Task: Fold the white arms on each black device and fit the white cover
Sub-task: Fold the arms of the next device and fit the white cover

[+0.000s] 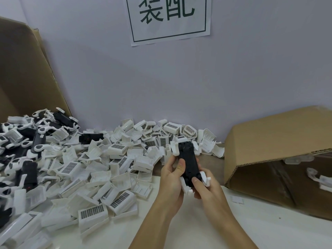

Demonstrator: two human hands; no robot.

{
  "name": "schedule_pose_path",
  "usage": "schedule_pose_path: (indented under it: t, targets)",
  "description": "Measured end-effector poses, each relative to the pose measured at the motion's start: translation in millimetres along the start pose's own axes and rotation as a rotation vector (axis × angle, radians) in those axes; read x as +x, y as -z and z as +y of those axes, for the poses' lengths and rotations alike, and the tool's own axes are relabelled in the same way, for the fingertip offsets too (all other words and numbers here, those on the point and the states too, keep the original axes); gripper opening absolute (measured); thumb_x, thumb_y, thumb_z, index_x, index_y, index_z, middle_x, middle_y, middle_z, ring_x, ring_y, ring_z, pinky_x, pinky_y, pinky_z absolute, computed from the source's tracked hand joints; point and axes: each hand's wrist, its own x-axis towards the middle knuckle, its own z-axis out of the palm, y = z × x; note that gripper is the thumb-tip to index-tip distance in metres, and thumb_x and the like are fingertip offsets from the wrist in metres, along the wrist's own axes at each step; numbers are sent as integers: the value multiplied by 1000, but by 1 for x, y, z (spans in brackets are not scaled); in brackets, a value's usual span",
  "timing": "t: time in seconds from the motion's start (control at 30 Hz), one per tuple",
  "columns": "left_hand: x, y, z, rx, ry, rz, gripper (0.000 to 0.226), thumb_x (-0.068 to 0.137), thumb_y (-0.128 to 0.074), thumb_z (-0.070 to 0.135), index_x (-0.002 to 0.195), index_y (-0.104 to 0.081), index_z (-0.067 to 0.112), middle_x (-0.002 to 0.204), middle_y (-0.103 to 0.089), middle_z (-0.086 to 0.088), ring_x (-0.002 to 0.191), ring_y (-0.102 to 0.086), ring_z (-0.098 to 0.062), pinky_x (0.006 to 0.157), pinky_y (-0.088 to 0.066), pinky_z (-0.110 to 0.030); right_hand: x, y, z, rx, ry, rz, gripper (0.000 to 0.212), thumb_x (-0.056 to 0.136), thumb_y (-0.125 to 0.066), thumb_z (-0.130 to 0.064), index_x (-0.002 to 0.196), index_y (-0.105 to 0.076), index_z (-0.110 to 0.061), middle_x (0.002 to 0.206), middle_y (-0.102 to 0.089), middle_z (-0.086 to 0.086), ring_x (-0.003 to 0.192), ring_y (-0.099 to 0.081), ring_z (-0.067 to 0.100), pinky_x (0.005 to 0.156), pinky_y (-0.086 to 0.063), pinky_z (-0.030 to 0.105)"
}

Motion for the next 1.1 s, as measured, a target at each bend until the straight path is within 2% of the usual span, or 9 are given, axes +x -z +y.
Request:
schedule_pose_path:
  t: [0.13,0.27,0.43,0.53,0.6,0.77,0.93,1.1]
  targets:
    - [0,0,-1,-33,16,11,42,83,-59,28,119,-62,5,108,-71,-21,87,-71,-29,67,-58,-39,0,1,0,4,-17,-19,32,99,-52,-10,113,-59,-37,77,-66,-17,70,-59,0,67,-47,20]
    - [0,0,0,-35,16,23,37,81,-60,31,108,-64,6,90,-71,-17,71,-69,-27,65,-49,-35,-1,0,0,-1,-14,-24,36,96,-51,-2,109,-61,-34,75,-64,-9,74,-57,10,70,-46,30]
    - [0,-1,0,-36,19,24,40,83,-60,28,115,-64,4,104,-72,-20,83,-71,-29,70,-58,-41,0,1,2,-16,-16,-10,32,96,-52,-6,108,-59,-35,76,-65,-13,71,-58,6,68,-46,27]
    - [-1,-3,1,-36,20,33,40,83,-60,28,115,-65,5,105,-70,-22,87,-70,-31,75,-58,-42,-1,2,2,-13,-8,-14,27,97,-53,-9,104,-57,-34,69,-61,-12,66,-54,8,67,-46,33]
    - [-2,-3,2,-47,27,30,40,83,-60,29,116,-65,7,104,-71,-21,86,-70,-30,72,-59,-39,-1,2,1,-7,-5,-16,24,97,-54,-9,102,-57,-32,67,-59,-11,65,-53,9,67,-45,35]
    - [-5,-2,5,-67,64,14,36,85,-58,33,112,-66,10,102,-71,-20,71,-68,-30,47,-47,-31,-3,0,-5,17,-2,-22,16,99,-54,-10,106,-58,-25,79,-67,1,65,-59,5,58,-45,15]
    - [-5,-3,5,-34,62,13,33,86,-58,32,109,-66,10,102,-72,-18,73,-68,-29,46,-44,-29,-4,-1,-8,16,-3,-20,14,100,-55,-16,110,-59,-24,83,-68,-1,65,-61,0,58,-46,12]
    - [-6,-3,6,-85,110,61,44,88,-56,33,122,-59,6,111,-73,-19,80,-71,-25,53,-54,-31,-6,-1,-9,31,50,-27,25,97,-59,-14,111,-62,-34,93,-74,-13,80,-69,3,63,-48,11]
